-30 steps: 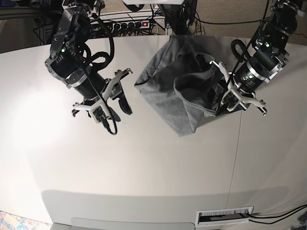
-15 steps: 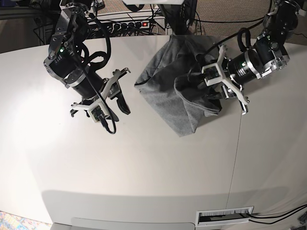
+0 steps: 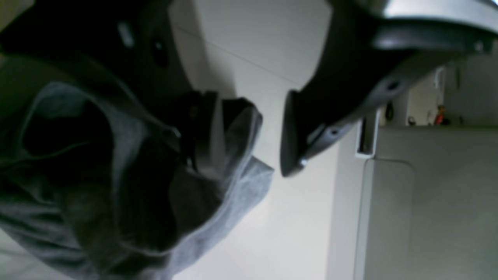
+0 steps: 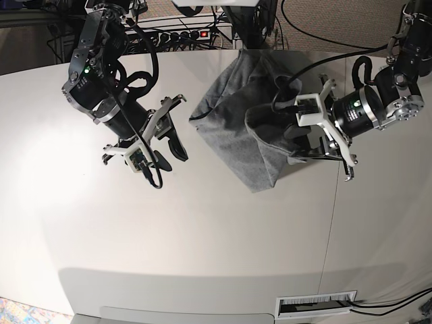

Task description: Fold the T-shirt properly

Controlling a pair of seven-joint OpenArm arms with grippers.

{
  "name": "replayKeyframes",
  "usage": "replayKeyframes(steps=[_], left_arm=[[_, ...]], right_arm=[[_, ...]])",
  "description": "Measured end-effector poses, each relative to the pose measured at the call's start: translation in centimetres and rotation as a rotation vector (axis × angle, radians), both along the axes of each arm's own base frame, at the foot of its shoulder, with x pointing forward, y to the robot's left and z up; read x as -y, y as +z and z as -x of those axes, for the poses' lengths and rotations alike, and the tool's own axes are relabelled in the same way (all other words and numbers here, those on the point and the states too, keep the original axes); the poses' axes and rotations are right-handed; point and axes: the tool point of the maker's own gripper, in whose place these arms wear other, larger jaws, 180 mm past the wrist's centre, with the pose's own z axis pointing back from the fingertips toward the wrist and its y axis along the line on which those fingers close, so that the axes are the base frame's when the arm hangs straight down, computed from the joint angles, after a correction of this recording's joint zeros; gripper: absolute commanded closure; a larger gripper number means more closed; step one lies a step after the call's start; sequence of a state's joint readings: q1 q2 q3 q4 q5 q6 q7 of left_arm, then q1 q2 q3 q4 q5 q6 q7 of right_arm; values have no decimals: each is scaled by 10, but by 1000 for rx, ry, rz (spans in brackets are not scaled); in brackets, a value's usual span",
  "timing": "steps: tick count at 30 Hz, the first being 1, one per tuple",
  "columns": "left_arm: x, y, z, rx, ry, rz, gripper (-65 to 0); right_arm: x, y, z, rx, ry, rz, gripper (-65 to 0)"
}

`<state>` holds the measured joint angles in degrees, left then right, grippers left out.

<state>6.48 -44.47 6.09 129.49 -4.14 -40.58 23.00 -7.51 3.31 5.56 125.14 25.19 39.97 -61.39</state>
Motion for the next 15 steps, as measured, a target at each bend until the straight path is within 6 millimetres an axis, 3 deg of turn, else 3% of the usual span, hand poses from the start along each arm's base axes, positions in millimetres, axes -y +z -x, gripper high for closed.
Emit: replayKeyframes(steps=[3,8,15], left_arm=[[5,-13,3,-27,-23,-15,-260],[9,-56,4,-34,-90,-171,-260],[21,-47,-20,78,-86,-188,-260]], right_arm=[[0,-1,1,-2,0,0,-211],[-1,0,1,-2,2,-3,-211],[0,0,1,-3,1,-2,-211]])
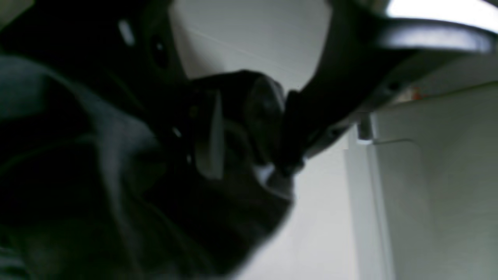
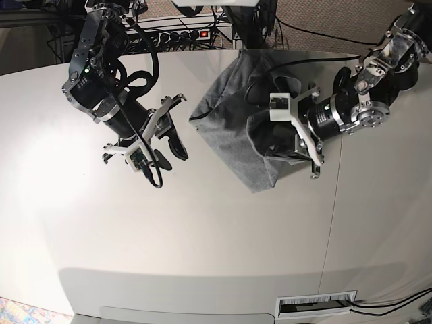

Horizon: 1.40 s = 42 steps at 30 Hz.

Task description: Fold the T-shirt properly

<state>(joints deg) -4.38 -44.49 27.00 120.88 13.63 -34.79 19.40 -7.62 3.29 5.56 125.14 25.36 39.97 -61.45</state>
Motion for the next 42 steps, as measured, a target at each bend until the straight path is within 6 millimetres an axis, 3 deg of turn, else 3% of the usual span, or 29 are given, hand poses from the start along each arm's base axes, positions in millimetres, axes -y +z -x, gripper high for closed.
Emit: replayKeyframes(steps=[7,13,15,18,19,23,32,36,42], left_arm=[[-3,18,-21,72,25,-11,-260],[3,12,-9,-8,-15,6,-256],[2,12,-9,-14,-9,6,-198],[-1,6,-12,-34,14,10,-21],[-4,3,-14,-41,21,4,0],[-15,-6,-18,-58,56,-30,0],[-61,-8,-29,-7,141,-164,0],[-67,-13,-24,-23,147,-182,0],[-78,-41,-6,-90,174,-207,0]], right_arm=[[0,0,0,0,0,0,-211],[0,0,0,0,0,0,-211],[0,0,0,0,0,1,-211],[0,0,0,0,0,1,-211],[0,0,0,-1,0,1,-211],[0,-1,0,-4,0,3,-211],[0,-1,0,-3,0,3,-211],[0,-1,0,-4,-1,3,-211],[0,-1,0,-4,-1,3,-211]])
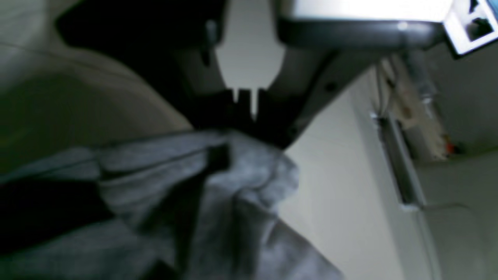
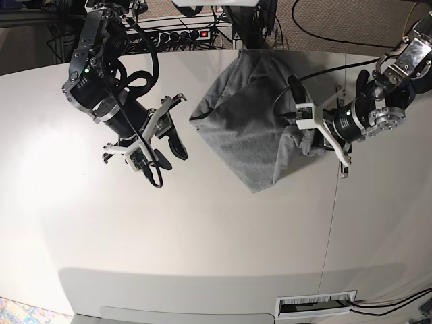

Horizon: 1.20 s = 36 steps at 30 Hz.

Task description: Fold the T-shirt properly

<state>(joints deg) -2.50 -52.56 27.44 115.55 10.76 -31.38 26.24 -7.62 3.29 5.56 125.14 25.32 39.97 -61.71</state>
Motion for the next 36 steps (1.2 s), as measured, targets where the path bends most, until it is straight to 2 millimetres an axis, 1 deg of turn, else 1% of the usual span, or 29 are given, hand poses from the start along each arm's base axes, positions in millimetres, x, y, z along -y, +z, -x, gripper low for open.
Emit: replayKeyframes(steps=[3,5,8,11,13,15,16,17,19,20,22,25,26,28,30,31,32,33,35,36], left_arm=[[-18,-16,-2,3,51,-43,0],[-28,-24,-5,2,82,-52,0],[-41,-27,-16,45,112,-69,0],[-45,-28,-18,52,134,-66,0],[-50,-24,-25,89,176,-60,-4],[-60,-13,-37,177,242,-76,-109],[-69,-5,-45,246,293,-93,-151],[-80,5,-53,319,348,-116,-176],[-101,27,-64,448,451,-162,-183],[-109,32,-66,477,480,-193,-183],[-119,34,-65,486,528,-225,-183],[-124,37,-64,499,577,-213,-181],[-123,38,-63,496,599,-187,-181],[-109,42,-60,461,616,-92,-169],[-83,45,-54,390,610,40,-99],[-69,48,-50,351,603,111,-53],[-53,53,-46,316,586,181,-11],[-40,59,-42,290,568,240,0],[-18,72,-35,269,528,327,0],[-9,78,-33,260,511,366,0]], right_arm=[[0,0,0,0,0,0,-211],[0,0,0,0,0,0,-211],[0,0,0,0,0,0,-211],[0,0,0,0,0,0,-211],[0,0,0,-1,-1,1,-211],[0,0,0,-2,0,2,-211],[0,0,0,-2,-1,2,-211],[0,-1,0,-3,0,2,-211],[0,0,0,-2,0,2,-211],[0,0,0,1,0,0,-211],[0,2,-1,8,1,-5,-210],[-2,5,-2,28,2,-19,-204],[0,6,-4,38,-5,-12,-169],[6,7,-9,67,-29,24,-94],[9,3,-16,86,-42,19,-27],[10,-3,-20,71,-46,16,-4],[12,-10,-25,55,-52,11,0],[13,-17,-31,39,-56,4,0],[15,-24,-45,22,-64,-12,0],[15,-25,-54,21,-65,-26,0]])
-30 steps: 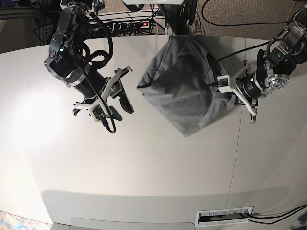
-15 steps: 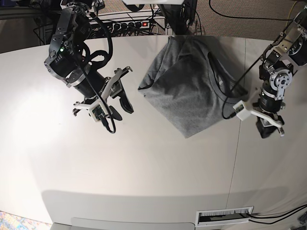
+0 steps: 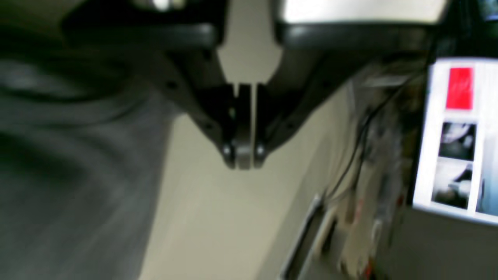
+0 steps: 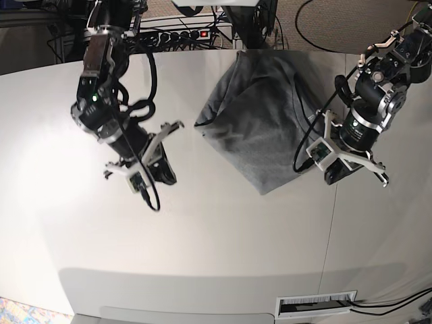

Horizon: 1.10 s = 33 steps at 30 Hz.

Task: Fold the T-shirt properly
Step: 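Grasp the bundle with both grippers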

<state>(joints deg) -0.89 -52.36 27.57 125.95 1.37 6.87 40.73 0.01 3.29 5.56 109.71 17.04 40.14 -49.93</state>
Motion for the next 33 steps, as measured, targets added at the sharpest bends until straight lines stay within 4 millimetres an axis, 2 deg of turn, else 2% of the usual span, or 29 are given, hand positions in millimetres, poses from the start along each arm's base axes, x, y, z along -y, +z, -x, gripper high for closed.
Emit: replayKeyframes(steps=[3,6,10,14,18,22,27,30,33], left_arm=[[22,2,9,-30,-54,106,0],[44,-22,28,-144,-104,188,0],[69,-52,53,-269,-150,271,0],[81,-58,64,-343,-173,341,0],[96,-66,87,-456,-231,415,0],[103,-76,109,-526,-257,439,0],[109,-82,116,-544,-258,474,0],[103,-99,114,-567,-219,472,0],[96,-124,114,-618,-169,468,0]], right_arm=[[-2,6,-26,9,3,-50,0],[-10,2,-46,-13,24,-63,0],[-38,-13,-56,-69,109,-50,0],[-61,-19,-69,-79,181,22,0],[-78,-16,-77,-47,230,18,0],[-99,-14,-76,-40,275,17,0],[-146,-12,-59,-52,367,-9,0],[-168,-9,-50,-50,416,-18,0],[-177,-17,-41,-77,453,21,0]])
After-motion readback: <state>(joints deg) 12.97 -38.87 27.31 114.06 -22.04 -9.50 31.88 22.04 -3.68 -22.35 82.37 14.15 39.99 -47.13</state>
